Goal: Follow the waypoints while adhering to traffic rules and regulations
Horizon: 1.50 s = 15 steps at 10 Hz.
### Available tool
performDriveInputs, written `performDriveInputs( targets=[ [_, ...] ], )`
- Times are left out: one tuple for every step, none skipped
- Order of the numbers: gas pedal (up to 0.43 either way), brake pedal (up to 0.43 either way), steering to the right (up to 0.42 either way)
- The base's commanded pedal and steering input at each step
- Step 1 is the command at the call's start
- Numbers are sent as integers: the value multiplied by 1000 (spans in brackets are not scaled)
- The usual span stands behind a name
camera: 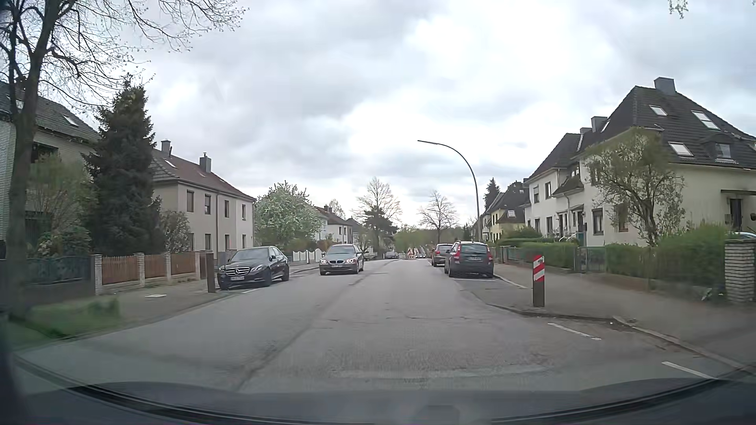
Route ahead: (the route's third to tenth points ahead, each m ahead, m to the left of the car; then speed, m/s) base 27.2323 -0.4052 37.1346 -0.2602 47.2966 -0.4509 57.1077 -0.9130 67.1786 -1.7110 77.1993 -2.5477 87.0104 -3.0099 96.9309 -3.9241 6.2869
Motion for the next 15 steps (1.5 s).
performDriveInputs(
  targets=[
    [110, 6, 0],
    [110, 6, -1],
    [130, 0, -2],
    [130, 6, -2],
    [138, 0, -2],
    [150, 6, -2],
    [150, 0, -2],
    [150, 0, -2],
    [150, 0, -2],
    [138, 0, -2],
    [138, 0, -2],
    [138, 0, -2],
    [138, 6, -2],
    [130, 0, -2],
    [130, 0, -2]
  ],
)
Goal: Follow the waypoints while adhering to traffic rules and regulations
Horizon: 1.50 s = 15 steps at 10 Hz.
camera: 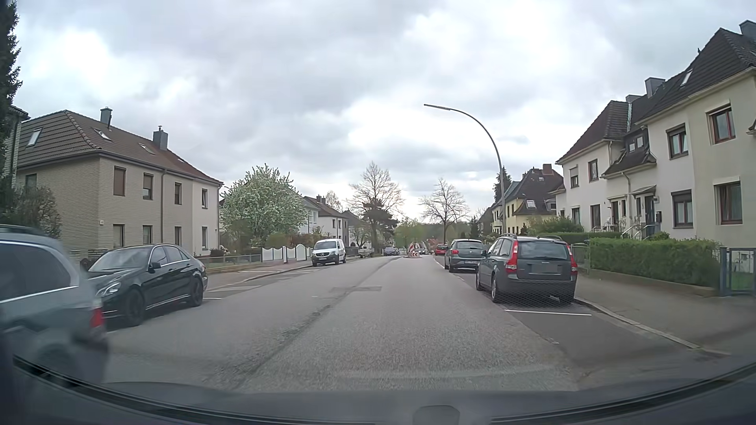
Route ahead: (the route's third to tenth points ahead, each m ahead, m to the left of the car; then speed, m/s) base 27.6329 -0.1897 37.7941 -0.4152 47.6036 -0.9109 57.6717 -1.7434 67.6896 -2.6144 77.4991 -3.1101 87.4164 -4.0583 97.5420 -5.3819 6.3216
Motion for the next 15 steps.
performDriveInputs(
  targets=[
    [118, 0, -2],
    [118, 0, -2],
    [110, 0, -2],
    [98, 0, -1],
    [98, 0, 0],
    [98, 0, 1],
    [98, 0, 3],
    [98, 6, 3],
    [87, 0, 3],
    [87, 0, 3],
    [87, 0, 3],
    [87, 0, 3],
    [79, 0, 3],
    [79, 6, 3],
    [59, 0, 3]
  ],
)
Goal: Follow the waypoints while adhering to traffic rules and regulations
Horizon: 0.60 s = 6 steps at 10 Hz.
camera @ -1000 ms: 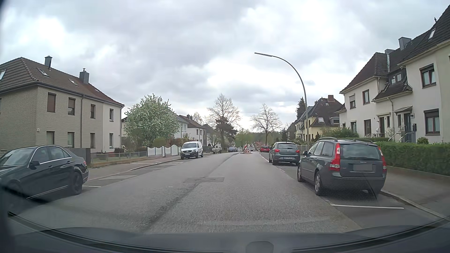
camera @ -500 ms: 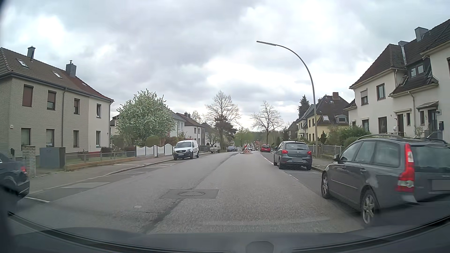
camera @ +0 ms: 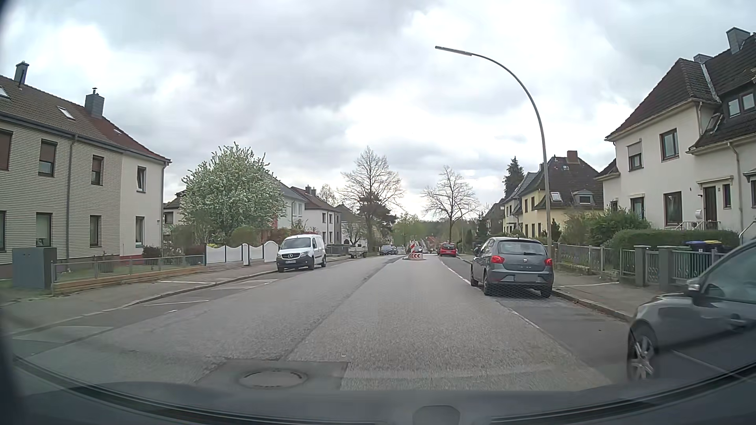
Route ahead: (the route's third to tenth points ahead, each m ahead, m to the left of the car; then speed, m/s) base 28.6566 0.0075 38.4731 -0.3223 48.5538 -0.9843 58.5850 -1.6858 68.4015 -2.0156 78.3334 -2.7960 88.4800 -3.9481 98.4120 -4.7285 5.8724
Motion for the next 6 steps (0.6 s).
performDriveInputs(
  targets=[
    [59, 0, 3],
    [47, 0, 3],
    [47, 0, 3],
    [47, 0, 3],
    [47, 0, 3],
    [47, 0, 4]
  ],
)
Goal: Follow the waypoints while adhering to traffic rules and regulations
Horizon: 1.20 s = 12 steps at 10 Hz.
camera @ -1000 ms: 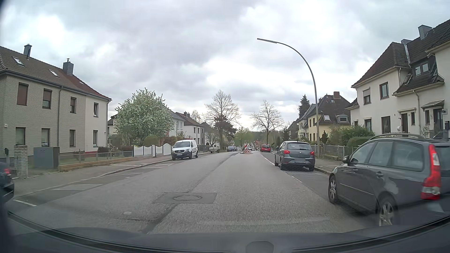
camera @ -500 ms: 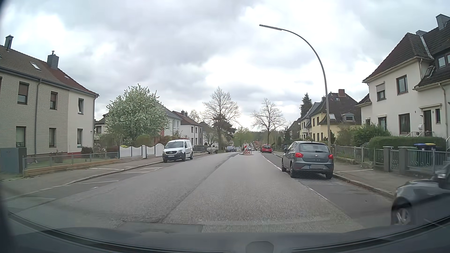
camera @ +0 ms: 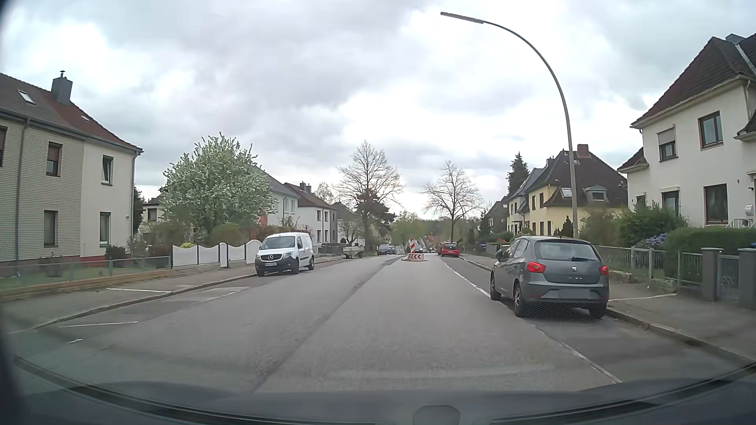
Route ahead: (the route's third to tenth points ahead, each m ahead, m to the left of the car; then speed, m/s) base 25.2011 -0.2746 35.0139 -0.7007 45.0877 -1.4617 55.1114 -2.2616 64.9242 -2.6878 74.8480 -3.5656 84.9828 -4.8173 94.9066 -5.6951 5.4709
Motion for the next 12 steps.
performDriveInputs(
  targets=[
    [47, 0, 4],
    [47, 0, 8],
    [47, 0, 8],
    [47, 0, 8],
    [47, 0, 8],
    [47, 0, 8],
    [47, 0, 8],
    [39, 6, 8],
    [20, 0, 8],
    [0, 0, 7],
    [0, 6, 6],
    [0, 0, 6]
  ],
)
